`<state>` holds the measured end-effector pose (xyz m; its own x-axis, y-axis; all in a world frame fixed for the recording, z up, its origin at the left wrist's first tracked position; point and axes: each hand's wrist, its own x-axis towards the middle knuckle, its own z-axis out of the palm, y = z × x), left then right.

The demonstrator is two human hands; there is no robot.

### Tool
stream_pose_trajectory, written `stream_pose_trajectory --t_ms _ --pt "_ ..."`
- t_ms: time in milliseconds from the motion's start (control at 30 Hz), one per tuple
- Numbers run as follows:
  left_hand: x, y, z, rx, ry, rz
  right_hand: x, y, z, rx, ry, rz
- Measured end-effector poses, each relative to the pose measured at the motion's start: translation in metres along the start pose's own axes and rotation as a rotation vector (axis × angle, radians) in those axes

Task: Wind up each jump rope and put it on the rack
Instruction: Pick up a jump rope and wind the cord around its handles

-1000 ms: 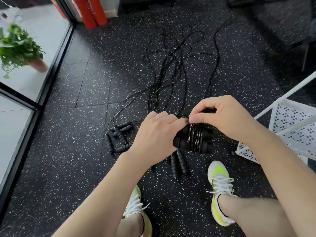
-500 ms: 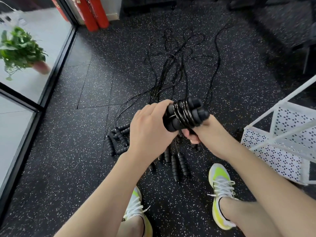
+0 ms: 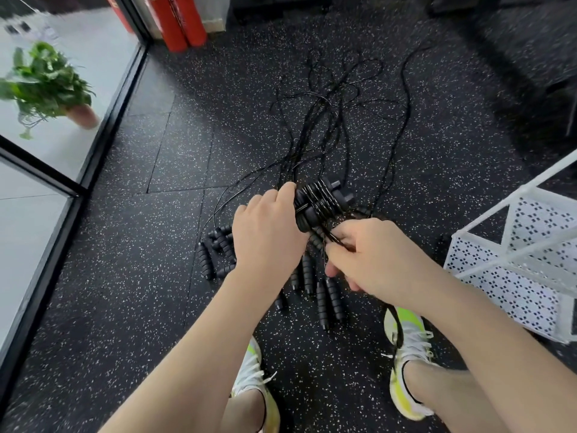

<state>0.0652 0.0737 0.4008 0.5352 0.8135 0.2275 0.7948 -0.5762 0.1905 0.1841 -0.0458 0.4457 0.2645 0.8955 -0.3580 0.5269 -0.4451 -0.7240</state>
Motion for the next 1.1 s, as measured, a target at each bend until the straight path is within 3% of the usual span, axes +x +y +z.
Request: stream_pose_trajectory --t_ms 167,300,433,567,800,933,1100 --pt "-0.006 0.002 0.006 0.101 -0.116 0.042 -0.01 -0.007 -0.006 -0.303 -0.042 -0.102" --pt "-0.012 0.009 0.007 0.127 -0.143 0.154 -0.01 -0.007 -0.008 -0.409 -0.032 -0.147" --pt "-0.017 0.014 0.012 0.104 -0.084 0.323 -0.006 -0.003 -0.019 -0.44 0.125 -0.188" --pt "-0.022 0.017 0.02 0.061 -0.048 0.444 -0.001 0.006 -0.043 -0.296 0.263 -0.143" --pt "-0.021 0.023 0.013 -0.124 0.066 0.547 0.01 0.032 -0.066 0.149 0.094 -0.171" --pt "-0.021 0.026 0.01 -0.219 0.054 0.624 0.018 0.043 -0.065 0.295 0.049 -0.196" --pt "-0.02 0.026 0.005 -0.333 0.038 0.545 0.025 0.055 -0.06 0.557 -0.03 -0.16"
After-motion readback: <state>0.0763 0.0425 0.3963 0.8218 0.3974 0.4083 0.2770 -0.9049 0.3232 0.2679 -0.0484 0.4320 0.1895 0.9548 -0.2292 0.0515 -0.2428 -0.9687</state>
